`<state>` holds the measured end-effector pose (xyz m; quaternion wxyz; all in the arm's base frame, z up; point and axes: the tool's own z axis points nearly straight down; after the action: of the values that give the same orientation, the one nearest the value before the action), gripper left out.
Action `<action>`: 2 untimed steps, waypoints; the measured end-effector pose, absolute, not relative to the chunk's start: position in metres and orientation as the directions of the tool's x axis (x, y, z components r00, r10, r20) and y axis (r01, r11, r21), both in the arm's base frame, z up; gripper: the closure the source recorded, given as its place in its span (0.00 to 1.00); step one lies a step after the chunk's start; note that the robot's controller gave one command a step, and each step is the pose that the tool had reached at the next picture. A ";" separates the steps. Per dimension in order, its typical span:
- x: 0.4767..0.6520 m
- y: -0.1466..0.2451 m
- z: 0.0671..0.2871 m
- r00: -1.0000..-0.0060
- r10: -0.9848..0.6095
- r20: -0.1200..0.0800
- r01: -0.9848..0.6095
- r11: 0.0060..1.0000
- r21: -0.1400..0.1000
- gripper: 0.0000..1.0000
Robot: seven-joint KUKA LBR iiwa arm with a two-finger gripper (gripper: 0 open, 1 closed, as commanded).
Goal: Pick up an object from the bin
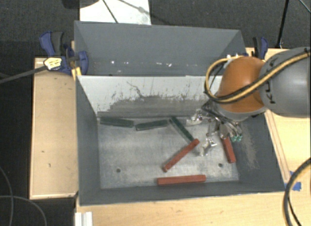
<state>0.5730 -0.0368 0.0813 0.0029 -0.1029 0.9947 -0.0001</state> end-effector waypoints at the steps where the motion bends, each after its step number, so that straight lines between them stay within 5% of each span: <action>1: 0.573 -0.038 0.081 -0.979 -0.205 -0.005 -0.205 0.979 -0.001 0.00; 2: 0.582 -0.012 0.076 -0.995 -0.101 -0.018 -0.101 0.995 -0.002 1.00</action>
Offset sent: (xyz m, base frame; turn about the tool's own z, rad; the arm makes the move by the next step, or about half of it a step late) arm 0.0034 0.0255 -0.0113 0.1051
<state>0.5819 -0.0117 0.0758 0.0090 -0.0507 0.9987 -0.0004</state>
